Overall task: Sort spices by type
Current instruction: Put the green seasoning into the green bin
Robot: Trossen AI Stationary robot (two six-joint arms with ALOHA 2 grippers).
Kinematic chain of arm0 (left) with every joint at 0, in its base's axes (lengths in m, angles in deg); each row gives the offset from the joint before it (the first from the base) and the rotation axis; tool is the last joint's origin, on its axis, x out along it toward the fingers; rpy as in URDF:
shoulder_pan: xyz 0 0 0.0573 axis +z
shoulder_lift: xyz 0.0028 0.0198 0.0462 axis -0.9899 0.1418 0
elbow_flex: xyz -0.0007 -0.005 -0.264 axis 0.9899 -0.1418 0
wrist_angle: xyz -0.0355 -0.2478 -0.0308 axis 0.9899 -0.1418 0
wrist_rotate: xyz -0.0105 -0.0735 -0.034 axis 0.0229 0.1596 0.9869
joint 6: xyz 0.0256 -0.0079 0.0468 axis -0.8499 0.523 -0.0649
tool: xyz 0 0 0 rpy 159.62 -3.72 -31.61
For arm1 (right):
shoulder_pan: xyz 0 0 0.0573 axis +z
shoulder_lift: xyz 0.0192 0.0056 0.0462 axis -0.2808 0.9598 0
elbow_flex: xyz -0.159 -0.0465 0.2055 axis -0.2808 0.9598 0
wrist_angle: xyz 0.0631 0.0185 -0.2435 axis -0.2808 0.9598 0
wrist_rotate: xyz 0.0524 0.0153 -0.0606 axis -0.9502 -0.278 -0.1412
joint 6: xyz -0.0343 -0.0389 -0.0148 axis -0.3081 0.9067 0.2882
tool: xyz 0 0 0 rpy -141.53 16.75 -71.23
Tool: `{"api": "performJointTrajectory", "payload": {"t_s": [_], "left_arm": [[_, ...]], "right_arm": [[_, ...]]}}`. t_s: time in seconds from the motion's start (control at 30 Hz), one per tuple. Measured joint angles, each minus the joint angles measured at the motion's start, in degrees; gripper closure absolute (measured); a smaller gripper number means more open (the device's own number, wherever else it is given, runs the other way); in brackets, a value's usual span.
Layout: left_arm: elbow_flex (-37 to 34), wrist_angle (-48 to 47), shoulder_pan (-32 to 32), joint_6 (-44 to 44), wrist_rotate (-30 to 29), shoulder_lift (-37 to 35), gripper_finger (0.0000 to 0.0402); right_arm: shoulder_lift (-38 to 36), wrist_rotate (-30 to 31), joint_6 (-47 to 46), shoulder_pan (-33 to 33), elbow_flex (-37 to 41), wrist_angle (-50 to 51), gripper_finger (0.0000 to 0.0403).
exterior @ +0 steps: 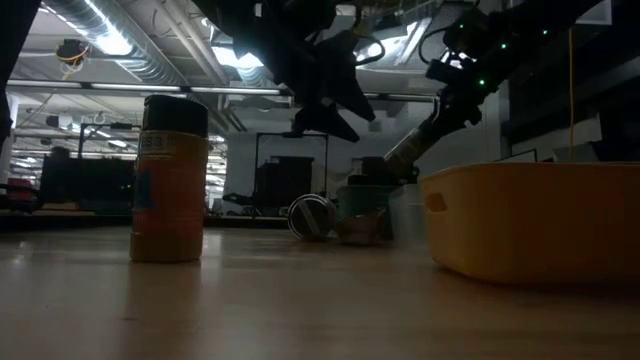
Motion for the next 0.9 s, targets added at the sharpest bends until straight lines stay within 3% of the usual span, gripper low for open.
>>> {"api": "performJointTrajectory", "payload": {"t_s": [0.2, 0.33, 0.7, 0.9], "left_arm": [[0.0, 2.7, 0.0, 0.0, -0.1, 0.0, 0.0149], [0.0, 2.7, 0.0, -0.1, -0.1, 0.0, 0.0149], [0.0, 2.2, 0.0, -3.1, 0.0, 0.0, 0.0149], [0.0, 1.8, 0.0, -3.2, 0.0, 0.0, 0.0149]], "right_arm": [[3.5, -1.6, -0.5, -1.6, -0.3, -2.8, 0.0182], [8.0, 1.1, -0.3, -1.5, -2.7, -0.1, 0.0182], [19.7, 2.7, 0.0, -1.5, -18.6, 14.4, 0.0182], [24.7, 2.8, 1.2, -1.5, -23.1, 18.5, 0.0182]]}}
